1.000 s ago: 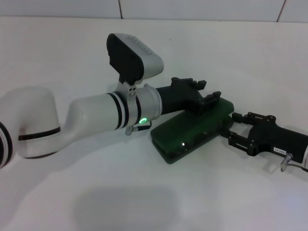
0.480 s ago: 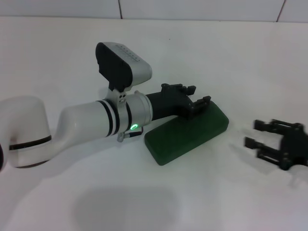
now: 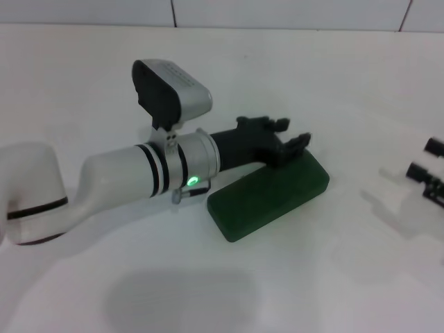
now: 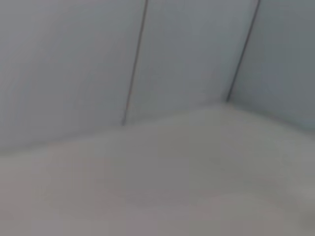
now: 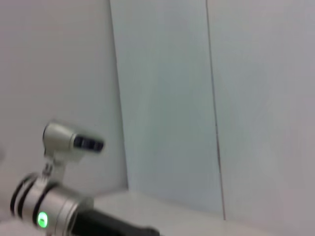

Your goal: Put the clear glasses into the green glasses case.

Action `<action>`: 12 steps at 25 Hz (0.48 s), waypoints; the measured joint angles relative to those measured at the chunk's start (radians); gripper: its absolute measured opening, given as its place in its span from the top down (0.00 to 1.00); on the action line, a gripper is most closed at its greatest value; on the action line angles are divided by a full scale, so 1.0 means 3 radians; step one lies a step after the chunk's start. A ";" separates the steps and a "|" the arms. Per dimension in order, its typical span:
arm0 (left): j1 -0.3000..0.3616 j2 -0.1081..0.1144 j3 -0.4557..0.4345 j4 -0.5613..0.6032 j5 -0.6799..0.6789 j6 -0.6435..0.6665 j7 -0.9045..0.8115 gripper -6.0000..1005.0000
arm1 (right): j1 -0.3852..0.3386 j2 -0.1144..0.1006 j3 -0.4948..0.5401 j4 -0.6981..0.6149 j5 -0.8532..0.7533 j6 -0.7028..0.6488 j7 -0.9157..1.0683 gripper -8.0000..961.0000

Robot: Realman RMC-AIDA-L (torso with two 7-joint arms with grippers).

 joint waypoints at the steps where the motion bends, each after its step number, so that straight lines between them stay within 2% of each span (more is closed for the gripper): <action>1: 0.0008 0.0004 -0.0059 0.0000 0.0002 0.0118 0.0023 0.50 | -0.0001 0.0004 0.0084 -0.0002 0.0005 -0.0099 -0.0005 0.43; 4: 0.0047 0.0028 -0.0292 -0.0001 0.0007 0.0713 0.0171 0.50 | 0.0015 0.0001 0.0301 -0.0038 0.0005 -0.0434 -0.0006 0.43; 8: 0.0216 0.0140 -0.0410 -0.0017 0.0136 0.1765 0.0392 0.50 | 0.0163 -0.0025 0.0358 -0.0106 -0.0034 -0.0767 0.0044 0.43; 12: 0.0474 0.0229 -0.0412 -0.0212 0.0396 0.2398 0.0579 0.50 | 0.0359 -0.0119 0.0306 -0.0208 -0.0513 -0.0837 0.0392 0.43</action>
